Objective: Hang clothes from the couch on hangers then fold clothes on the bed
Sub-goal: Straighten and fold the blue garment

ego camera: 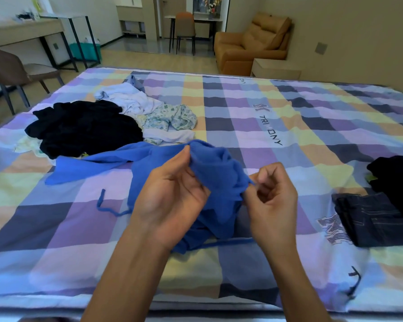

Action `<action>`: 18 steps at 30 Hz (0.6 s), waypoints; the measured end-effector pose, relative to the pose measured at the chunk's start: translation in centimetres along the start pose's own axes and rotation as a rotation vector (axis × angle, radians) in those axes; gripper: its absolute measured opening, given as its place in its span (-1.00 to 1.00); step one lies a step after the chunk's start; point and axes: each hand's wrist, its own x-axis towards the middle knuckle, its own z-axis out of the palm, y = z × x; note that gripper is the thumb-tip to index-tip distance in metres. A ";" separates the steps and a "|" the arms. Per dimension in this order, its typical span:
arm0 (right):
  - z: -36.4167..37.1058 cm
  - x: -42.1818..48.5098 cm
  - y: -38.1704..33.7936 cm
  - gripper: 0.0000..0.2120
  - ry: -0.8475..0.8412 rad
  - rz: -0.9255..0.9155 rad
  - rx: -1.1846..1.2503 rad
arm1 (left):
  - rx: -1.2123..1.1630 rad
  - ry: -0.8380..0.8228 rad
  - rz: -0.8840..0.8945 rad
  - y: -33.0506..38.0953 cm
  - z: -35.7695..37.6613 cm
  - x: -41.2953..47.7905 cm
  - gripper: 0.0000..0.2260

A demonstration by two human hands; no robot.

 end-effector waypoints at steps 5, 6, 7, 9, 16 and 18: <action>-0.2 0.1 -0.7 -0.73 -0.134 -0.008 -0.084 | 0.330 0.135 0.069 -0.9 -0.4 0.1 -0.64; -0.4 0.1 -1.2 -0.76 -0.128 -0.039 -0.068 | 0.377 0.142 0.102 -1.1 -0.5 0.3 -0.63; -0.6 0.1 -1.8 -0.81 -0.141 -0.064 -0.034 | 0.411 0.145 0.136 -1.3 -0.7 0.3 -0.63; -0.9 0.1 -2.9 -0.93 -0.250 -0.079 0.024 | 0.453 0.096 0.171 -1.3 -0.8 0.3 -0.57; -1.2 0.5 -2.6 -0.76 -0.254 0.026 0.068 | 0.799 -0.196 0.221 -2.0 -1.9 0.0 -0.64; -1.6 0.7 -2.4 -0.52 -0.226 0.118 0.218 | 0.941 -0.208 0.251 -2.0 -2.2 -0.1 -0.55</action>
